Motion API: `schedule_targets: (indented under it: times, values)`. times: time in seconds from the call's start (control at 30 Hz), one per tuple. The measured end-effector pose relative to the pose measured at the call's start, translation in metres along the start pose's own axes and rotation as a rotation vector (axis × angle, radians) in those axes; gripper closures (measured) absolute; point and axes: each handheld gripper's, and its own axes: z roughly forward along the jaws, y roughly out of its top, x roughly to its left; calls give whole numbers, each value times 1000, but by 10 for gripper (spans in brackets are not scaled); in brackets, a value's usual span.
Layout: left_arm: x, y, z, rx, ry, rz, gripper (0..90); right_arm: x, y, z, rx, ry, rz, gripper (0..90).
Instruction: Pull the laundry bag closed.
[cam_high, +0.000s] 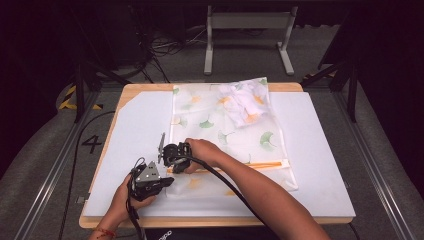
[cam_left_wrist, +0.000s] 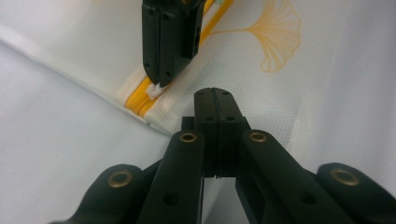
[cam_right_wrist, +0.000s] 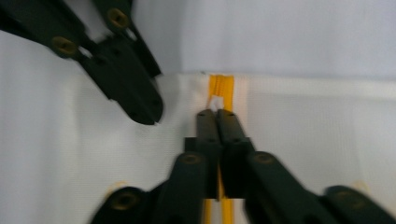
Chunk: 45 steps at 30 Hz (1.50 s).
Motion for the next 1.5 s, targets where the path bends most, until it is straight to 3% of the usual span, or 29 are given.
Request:
schedule_targets:
  times: [0.1,0.23,0.3,0.4,0.43,0.47,0.53,0.63,0.73,0.8,0.93,1.03,1.13,1.3,1.5]
  values:
    - [0,0,0,-3,1,-2,891,4,-2,3,0,-48,-23,892]
    - [0,0,0,-3,1,1,891,4,-3,2,24,-15,-27,818]
    - [1,0,1,-14,-2,22,891,5,-1,3,28,-25,-35,822]
    - [1,0,1,-8,-1,9,891,6,0,3,36,-27,-65,829]
    - [2,1,1,-12,6,27,891,6,0,3,35,-27,-61,831]
    - [0,0,0,-5,3,8,891,7,1,4,23,-17,-7,834]
    - [0,0,0,-6,2,5,891,6,1,3,22,-15,-17,824]
    - [0,0,-1,1,10,7,891,5,3,4,15,-14,8,764]
    - [0,0,-1,-3,29,26,887,9,5,4,25,-56,4,798]
    - [0,0,-1,1,19,14,887,8,4,5,37,-79,-17,833]
    - [0,0,0,-8,8,21,879,9,1,5,10,-73,0,854]
    - [1,0,1,-20,-16,30,878,13,-4,5,-27,-94,-28,890]
    - [1,-1,-1,-7,-6,0,878,14,-7,5,-54,-97,-11,891]
    - [0,-1,-1,-8,-4,4,876,13,-6,3,-27,-106,-37,897]
    - [0,-1,-1,-7,-3,6,877,12,-5,1,-27,-97,-36,898]
